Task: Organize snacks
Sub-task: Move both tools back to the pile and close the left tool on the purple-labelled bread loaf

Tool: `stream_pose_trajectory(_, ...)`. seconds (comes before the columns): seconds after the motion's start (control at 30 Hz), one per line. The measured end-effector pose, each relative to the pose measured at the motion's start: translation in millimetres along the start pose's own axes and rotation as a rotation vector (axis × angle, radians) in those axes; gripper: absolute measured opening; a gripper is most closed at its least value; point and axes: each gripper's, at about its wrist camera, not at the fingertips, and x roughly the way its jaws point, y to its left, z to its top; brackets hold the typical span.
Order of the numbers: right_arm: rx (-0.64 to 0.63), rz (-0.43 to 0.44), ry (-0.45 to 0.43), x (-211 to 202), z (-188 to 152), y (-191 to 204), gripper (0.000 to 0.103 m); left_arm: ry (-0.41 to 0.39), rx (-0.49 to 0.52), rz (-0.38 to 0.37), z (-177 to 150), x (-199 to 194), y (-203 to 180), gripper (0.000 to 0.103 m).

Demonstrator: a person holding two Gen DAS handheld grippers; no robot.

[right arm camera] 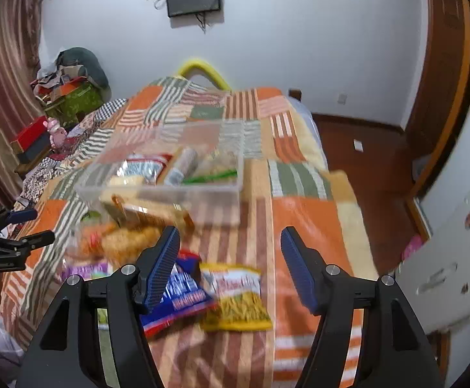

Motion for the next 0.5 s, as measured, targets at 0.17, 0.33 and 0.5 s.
stream_pose_trajectory(0.17, 0.043, -0.012, 0.050, 2.3, -22.8, -11.8, 0.062, 0.048, -0.021, -0.034, -21.5, 3.4, -8.7, 0.083)
stream_pose_trajectory(0.33, 0.057, -0.030, 0.099, 9.8, -42.1, -22.5, 0.062, 0.080, -0.006, -0.047, -31.0, 12.7, -25.0, 0.083)
stream_pose_trajectory(0.5, 0.068, -0.034, 0.149, 21.3, -56.8, -33.2, 0.063, 0.130, -0.011, -0.070, -33.4, 30.2, -39.0, 0.083)
